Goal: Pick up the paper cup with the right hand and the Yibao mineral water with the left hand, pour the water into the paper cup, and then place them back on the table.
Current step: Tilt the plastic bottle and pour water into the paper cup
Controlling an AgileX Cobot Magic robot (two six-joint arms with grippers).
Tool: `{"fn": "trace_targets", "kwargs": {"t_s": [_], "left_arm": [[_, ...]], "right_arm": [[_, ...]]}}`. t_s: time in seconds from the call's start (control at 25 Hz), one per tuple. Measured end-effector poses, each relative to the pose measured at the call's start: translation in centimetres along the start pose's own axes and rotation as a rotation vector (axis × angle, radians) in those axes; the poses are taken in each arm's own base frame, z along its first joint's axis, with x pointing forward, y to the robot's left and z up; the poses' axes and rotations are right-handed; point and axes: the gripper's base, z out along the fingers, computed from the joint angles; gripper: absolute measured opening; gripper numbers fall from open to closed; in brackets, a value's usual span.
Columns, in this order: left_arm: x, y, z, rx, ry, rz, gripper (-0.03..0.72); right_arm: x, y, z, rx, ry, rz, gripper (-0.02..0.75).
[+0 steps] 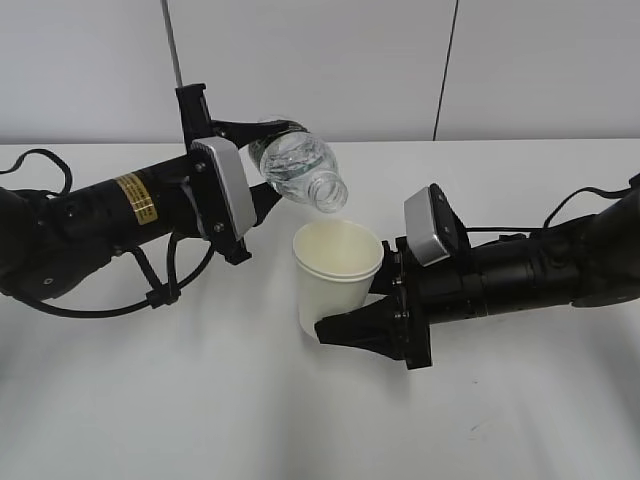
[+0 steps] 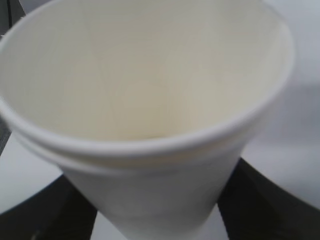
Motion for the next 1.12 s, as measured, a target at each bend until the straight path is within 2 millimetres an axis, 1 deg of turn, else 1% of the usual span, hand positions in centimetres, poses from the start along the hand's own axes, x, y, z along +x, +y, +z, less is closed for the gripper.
{"fn": "trace_targets", "kwargs": {"t_s": [0.24, 0.56, 0.76, 1.12], "left_arm": [[0.0, 0.0, 0.0, 0.000, 0.000, 0.029, 0.375], [0.0, 0.0, 0.0, -0.004, 0.005, 0.135, 0.375], [0.2, 0.2, 0.0, -0.018, 0.024, 0.139, 0.375], [0.3, 0.3, 0.0, -0.023, 0.032, 0.215, 0.375]], "right_arm": [[0.2, 0.2, 0.0, -0.021, 0.020, -0.001, 0.526], [0.4, 0.2, 0.0, -0.029, 0.049, -0.003, 0.526], [0.8, 0.2, 0.0, -0.020, 0.091, 0.010, 0.526], [1.0, 0.3, -0.1, -0.034, 0.118, -0.003, 0.526]]}}
